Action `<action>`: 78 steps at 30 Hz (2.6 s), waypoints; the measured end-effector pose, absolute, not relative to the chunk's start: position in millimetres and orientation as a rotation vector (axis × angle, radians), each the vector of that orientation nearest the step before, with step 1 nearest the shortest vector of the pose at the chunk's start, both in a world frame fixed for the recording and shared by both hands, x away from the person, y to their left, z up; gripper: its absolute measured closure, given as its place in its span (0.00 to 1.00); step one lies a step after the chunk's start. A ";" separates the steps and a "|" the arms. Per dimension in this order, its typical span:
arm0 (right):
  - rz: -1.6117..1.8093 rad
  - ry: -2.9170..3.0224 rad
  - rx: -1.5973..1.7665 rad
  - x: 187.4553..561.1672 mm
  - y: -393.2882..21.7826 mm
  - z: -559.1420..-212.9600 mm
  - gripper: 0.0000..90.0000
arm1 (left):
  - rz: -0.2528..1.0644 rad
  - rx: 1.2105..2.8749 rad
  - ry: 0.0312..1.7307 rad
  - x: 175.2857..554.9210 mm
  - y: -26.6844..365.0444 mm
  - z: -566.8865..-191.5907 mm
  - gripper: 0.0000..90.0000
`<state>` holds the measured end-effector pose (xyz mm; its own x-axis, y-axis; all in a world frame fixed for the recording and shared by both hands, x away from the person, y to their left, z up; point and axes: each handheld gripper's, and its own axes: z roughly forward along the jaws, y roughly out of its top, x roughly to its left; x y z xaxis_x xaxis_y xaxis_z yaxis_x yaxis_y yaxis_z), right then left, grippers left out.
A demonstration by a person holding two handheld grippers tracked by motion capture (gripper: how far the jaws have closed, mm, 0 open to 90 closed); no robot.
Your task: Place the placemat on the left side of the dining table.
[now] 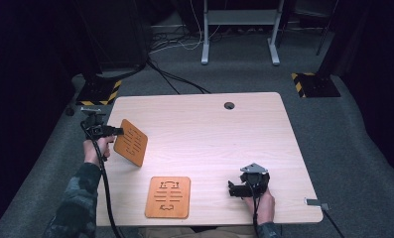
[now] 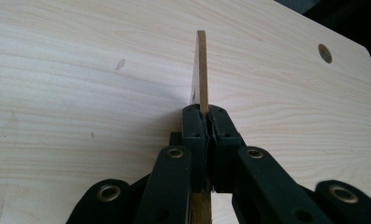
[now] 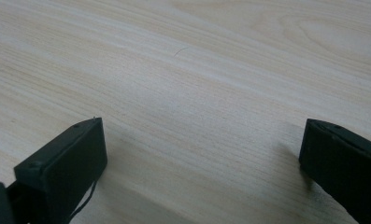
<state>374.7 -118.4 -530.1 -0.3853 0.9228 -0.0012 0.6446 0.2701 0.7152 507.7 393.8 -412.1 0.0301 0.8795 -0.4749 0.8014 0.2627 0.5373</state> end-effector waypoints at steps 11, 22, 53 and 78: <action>0.894 2.127 1.416 374.8 -118.4 -530.1 0.00 | 0.132 1.545 1.760 510.9 399.3 -414.3 0.96; 0.894 2.127 1.416 374.8 -118.4 -530.1 0.00 | 0.121 1.523 1.759 512.9 406.6 -416.9 0.96; 0.896 2.128 1.416 374.7 -118.5 -530.0 0.00 | 0.108 1.544 1.804 523.0 439.8 -434.7 0.89; 0.892 2.124 1.417 374.8 -118.7 -530.1 0.00 | 0.179 1.649 1.825 528.9 439.1 -440.1 0.82</action>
